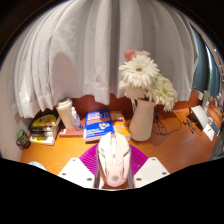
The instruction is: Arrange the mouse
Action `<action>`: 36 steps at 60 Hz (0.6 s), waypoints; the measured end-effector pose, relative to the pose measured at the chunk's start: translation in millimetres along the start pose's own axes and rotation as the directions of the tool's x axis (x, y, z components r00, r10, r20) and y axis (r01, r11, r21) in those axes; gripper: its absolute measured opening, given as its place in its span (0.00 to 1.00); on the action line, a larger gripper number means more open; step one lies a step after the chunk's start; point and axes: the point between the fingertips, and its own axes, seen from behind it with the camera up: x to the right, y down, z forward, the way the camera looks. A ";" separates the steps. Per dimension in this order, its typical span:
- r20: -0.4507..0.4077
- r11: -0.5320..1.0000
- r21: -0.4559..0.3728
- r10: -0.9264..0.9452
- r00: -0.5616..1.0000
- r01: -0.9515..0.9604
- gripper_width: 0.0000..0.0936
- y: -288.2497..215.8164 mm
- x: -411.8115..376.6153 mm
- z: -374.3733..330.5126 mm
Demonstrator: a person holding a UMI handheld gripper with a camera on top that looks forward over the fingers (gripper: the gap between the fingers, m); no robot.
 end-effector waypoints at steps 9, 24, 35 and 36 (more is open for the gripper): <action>0.063 0.988 0.153 -0.007 0.998 -0.003 0.42 -72.9 -100.9 -64.6; 0.198 0.993 0.109 -0.061 0.978 0.040 0.41 -8.2 -286.4 -90.2; 0.239 0.985 -0.096 -0.118 0.964 0.145 0.41 131.1 -354.9 -51.6; 0.239 0.982 -0.115 -0.121 0.964 0.151 0.41 141.8 -357.9 -48.6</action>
